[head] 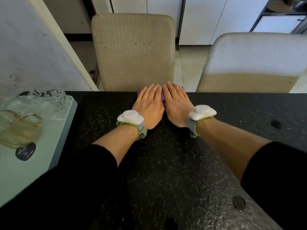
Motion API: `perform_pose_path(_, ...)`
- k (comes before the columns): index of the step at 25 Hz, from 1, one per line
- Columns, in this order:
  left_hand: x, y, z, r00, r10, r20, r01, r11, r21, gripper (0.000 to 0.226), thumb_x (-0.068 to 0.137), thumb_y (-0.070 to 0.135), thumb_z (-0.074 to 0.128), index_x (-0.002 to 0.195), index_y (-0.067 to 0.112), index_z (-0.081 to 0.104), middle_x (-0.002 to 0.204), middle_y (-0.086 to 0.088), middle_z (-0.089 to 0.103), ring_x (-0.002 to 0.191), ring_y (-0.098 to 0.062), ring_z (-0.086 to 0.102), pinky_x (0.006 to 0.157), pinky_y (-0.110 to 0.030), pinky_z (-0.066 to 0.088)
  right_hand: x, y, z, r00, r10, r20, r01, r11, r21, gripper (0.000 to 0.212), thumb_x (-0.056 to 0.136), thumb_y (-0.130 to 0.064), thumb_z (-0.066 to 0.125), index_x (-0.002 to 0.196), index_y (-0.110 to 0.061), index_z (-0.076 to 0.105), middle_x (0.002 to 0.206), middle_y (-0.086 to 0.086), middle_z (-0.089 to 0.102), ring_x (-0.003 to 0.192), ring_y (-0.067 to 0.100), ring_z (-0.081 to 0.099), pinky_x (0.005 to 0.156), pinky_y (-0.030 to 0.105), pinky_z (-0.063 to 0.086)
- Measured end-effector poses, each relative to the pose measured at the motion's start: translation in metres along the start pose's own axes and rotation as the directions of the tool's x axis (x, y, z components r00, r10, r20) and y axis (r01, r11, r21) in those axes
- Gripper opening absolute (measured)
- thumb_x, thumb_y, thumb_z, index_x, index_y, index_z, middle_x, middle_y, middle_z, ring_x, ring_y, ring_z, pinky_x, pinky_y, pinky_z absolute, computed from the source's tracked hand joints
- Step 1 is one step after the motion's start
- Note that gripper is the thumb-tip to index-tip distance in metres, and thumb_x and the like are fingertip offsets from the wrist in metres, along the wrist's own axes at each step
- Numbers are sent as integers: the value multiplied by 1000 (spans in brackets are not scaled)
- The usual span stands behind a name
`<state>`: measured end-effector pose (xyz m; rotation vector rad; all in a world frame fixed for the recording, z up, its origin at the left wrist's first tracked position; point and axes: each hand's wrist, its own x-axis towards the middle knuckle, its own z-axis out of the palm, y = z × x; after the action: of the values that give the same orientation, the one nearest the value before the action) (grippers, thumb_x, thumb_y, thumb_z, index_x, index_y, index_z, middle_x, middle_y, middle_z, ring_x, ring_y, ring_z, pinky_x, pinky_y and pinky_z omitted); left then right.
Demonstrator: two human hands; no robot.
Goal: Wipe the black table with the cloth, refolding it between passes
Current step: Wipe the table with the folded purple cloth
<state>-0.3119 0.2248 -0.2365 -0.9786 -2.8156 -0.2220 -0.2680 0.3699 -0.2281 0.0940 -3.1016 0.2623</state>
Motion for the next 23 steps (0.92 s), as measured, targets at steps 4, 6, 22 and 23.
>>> perform_pose_path(4,-20,13,-11,1000,2,31,-2,1000,-13,68,94,35,20,150,2,39,155,-14,43,145,-30,37,124,-44,22,-24,-6,-3,1000,13,0,-13,1000,0,63,105,-25,33,159,-4,11,167,19,11,155,34,8,127,43,2)
perform_pose_path(6,-40,25,-16,998,12,66,-11,1000,-18,69,94,36,17,153,4,34,159,-13,37,149,-27,31,125,-43,18,-51,-10,-4,1000,6,8,-6,1000,11,62,105,-24,33,159,-4,11,167,19,11,155,35,7,127,43,2)
perform_pose_path(22,-181,139,-43,973,67,220,-65,998,-15,66,101,36,34,159,10,17,166,-9,19,154,-24,15,126,-41,11,-242,-13,-28,991,-11,131,9,1000,15,64,108,-35,24,160,-11,-5,168,10,-10,155,25,-15,126,38,-8)
perform_pose_path(23,-186,142,-44,970,75,229,-71,997,-26,66,101,37,35,159,10,17,167,-9,18,154,-24,15,126,-42,12,-248,-12,-31,990,-22,140,20,1000,22,64,108,-38,22,160,-12,-7,168,8,-12,154,23,-18,126,37,-10)
